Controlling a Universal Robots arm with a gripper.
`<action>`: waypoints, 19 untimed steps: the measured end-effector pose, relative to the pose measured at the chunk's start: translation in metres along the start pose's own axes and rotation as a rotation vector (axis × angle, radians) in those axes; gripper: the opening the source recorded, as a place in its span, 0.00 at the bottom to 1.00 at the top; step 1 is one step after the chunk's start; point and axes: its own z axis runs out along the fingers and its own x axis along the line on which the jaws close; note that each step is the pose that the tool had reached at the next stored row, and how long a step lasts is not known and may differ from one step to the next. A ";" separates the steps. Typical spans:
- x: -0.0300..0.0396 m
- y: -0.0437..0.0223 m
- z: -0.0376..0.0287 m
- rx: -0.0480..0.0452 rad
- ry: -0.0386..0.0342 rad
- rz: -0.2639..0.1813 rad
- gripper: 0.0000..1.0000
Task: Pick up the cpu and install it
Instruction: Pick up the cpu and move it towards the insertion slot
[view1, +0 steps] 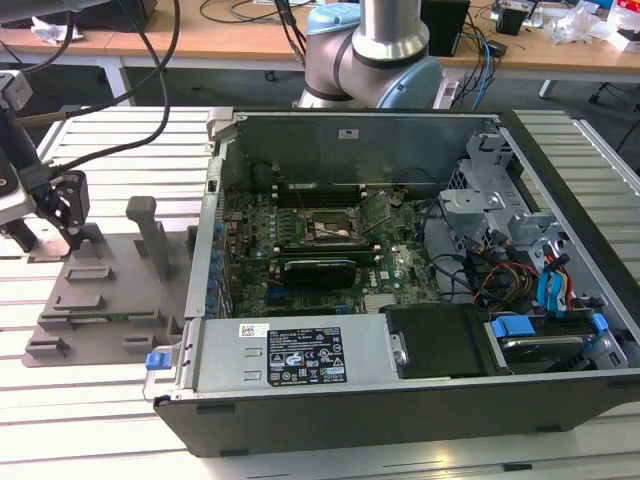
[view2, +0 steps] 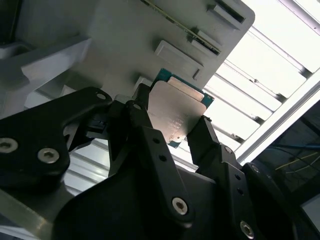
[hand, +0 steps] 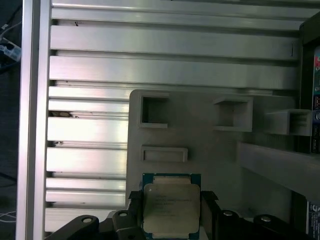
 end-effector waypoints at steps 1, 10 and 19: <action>0.0000 0.0000 -0.0017 0.0000 0.0000 0.000 0.55; -0.0004 -0.0001 -0.0170 0.0000 0.0000 0.000 0.55; -0.0007 -0.0001 -0.0306 0.0000 0.0000 0.000 0.55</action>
